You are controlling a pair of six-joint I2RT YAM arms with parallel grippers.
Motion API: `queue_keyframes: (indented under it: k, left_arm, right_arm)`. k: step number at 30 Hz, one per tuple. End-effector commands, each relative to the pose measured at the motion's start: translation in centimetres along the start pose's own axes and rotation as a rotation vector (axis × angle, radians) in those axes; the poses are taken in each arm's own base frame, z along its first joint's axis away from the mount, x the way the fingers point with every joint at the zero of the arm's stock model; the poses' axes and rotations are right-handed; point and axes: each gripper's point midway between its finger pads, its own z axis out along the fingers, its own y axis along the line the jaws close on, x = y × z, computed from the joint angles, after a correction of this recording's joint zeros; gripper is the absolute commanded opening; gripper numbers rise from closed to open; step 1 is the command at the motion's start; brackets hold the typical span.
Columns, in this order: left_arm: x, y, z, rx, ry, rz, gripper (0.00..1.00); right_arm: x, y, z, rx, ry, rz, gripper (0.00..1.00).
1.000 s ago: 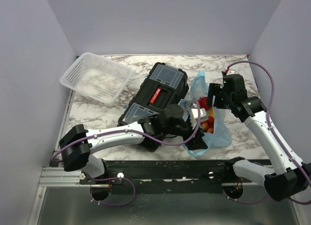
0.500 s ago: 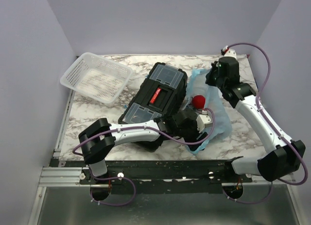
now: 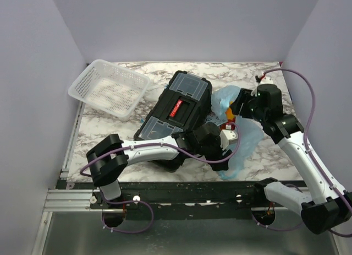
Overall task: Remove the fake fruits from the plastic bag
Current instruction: Adjust the plastic bag at the center of the board.
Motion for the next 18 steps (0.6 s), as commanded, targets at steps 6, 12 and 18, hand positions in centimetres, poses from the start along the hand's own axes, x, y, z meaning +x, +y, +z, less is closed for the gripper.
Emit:
queue_keyframes:
  k: [6,12,18]
  left_arm:
    - [-3.6,-1.5,-5.8,-0.066,-0.084,0.027,0.68]
    - [-7.3,-2.6,-8.5,-0.06,-0.183,0.006,0.72]
    - [-11.0,-3.5,-9.9,-0.029,-0.264,0.01,0.74]
  right_arm:
    - [8.5,-3.3,-3.7,0.12,0.303,0.037,0.93]
    - [11.5,-4.9,-4.5,0.239,0.411,0.135,0.98]
    - [13.3,-7.7,-5.5,0.432,0.382,0.268,0.98]
